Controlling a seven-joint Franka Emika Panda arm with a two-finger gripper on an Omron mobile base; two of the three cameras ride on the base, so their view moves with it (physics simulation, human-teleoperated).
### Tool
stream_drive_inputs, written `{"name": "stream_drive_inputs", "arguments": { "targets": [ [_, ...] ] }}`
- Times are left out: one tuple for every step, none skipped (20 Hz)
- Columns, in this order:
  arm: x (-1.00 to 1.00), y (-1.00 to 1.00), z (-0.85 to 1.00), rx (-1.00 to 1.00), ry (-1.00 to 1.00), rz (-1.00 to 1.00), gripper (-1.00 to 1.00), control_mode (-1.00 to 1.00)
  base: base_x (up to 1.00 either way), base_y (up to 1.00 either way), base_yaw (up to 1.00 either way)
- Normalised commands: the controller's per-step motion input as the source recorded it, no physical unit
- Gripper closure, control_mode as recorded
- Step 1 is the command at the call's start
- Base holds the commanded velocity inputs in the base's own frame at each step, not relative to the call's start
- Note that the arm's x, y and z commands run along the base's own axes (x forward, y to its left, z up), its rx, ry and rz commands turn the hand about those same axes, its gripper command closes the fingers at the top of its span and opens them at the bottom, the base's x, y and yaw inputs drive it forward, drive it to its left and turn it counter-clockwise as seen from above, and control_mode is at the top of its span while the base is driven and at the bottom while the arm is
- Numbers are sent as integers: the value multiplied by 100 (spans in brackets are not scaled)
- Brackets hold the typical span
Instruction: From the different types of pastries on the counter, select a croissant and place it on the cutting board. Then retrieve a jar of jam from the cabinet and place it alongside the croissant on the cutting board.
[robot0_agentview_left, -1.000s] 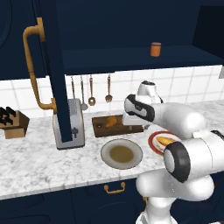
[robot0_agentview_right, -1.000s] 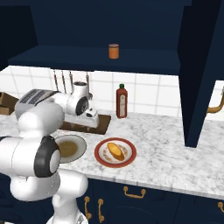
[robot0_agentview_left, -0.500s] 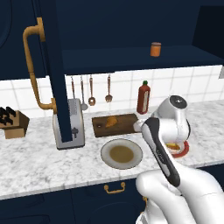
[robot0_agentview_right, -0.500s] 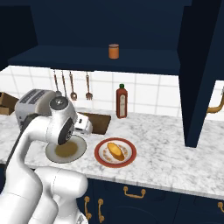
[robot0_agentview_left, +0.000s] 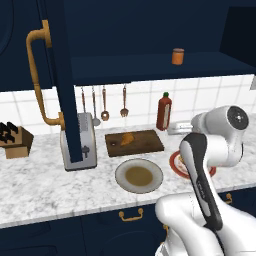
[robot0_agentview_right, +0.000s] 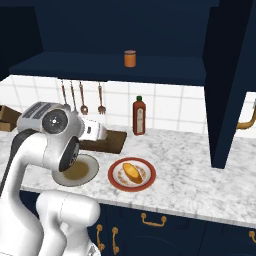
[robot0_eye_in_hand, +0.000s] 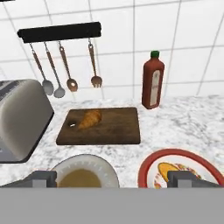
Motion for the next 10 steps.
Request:
{"name": "stream_drive_inputs", "arguments": {
  "targets": [
    [0, -17, 100, 0, -24, 0, -100, -100, 0, 0, 0],
    [0, -15, 100, 0, -25, 0, -100, -100, 0, 0, 0],
    [0, -18, 100, 0, -24, 0, -100, -100, 0, 0, 0],
    [0, -16, 100, 0, -21, 0, -100, -100, 0, 0, 0],
    [0, -11, 100, 0, -20, 0, -100, -100, 0, 0, 0],
    [0, -12, 100, 0, -19, 0, -100, -100, 0, 0, 0],
    [0, -14, 100, 0, -19, 0, -100, -100, 0, 0, 0],
    [0, -13, 100, 0, -18, 0, -100, -100, 0, 0, 0],
    [0, -14, 100, 0, -17, 0, -100, -100, 0, 0, 0],
    [0, -18, 100, 0, -17, 0, -100, -100, 0, 0, 0]
  ]
}}
